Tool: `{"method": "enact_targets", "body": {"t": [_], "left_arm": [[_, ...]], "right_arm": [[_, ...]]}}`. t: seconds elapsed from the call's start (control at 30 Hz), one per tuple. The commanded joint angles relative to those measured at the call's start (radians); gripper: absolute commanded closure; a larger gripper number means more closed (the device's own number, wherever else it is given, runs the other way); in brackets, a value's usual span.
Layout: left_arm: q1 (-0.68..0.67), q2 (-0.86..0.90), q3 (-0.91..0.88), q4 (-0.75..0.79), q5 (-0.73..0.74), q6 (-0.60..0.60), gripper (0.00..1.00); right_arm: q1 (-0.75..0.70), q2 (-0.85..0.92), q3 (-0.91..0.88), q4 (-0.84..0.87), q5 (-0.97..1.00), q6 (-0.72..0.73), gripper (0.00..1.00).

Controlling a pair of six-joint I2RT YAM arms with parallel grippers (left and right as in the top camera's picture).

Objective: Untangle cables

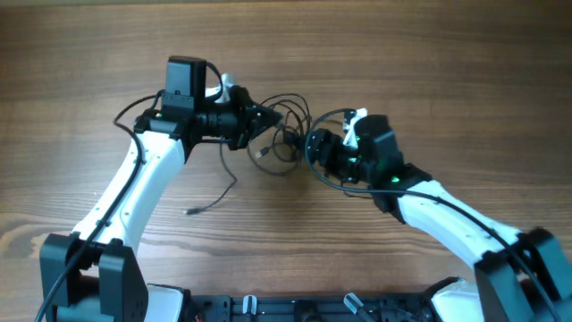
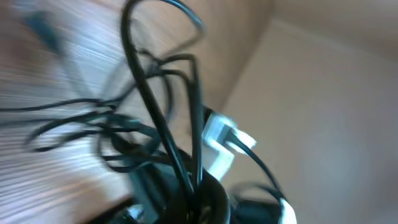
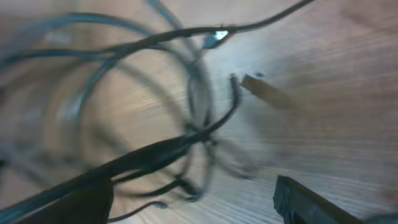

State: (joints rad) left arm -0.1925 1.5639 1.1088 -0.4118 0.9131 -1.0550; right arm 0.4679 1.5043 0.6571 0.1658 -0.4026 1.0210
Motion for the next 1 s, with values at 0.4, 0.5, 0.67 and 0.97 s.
{"method": "enact_targets", "body": {"t": [0.4,0.5,0.67,0.97], "left_arm": [[0.126,-0.018,0.004,0.188,0.646,-0.027,0.96],[0.18,-0.018,0.004,0.188,0.616,-0.022,0.96],[0.167,-0.018,0.004,0.142,0.282,0.11,0.67],[0.0,-0.017,0.004,-0.293,-0.596,0.295,0.02]], "right_arm": [[-0.349,0.077,0.003,-0.209,0.12,-0.036,0.13],[-0.464,0.065,0.003,-0.268,-0.001,-0.202,0.11],[-0.502,0.045,0.003,-0.257,-0.294,-0.436,0.09],[-0.494,-0.049,0.014,-0.274,-0.359,-0.536,0.0]]}}
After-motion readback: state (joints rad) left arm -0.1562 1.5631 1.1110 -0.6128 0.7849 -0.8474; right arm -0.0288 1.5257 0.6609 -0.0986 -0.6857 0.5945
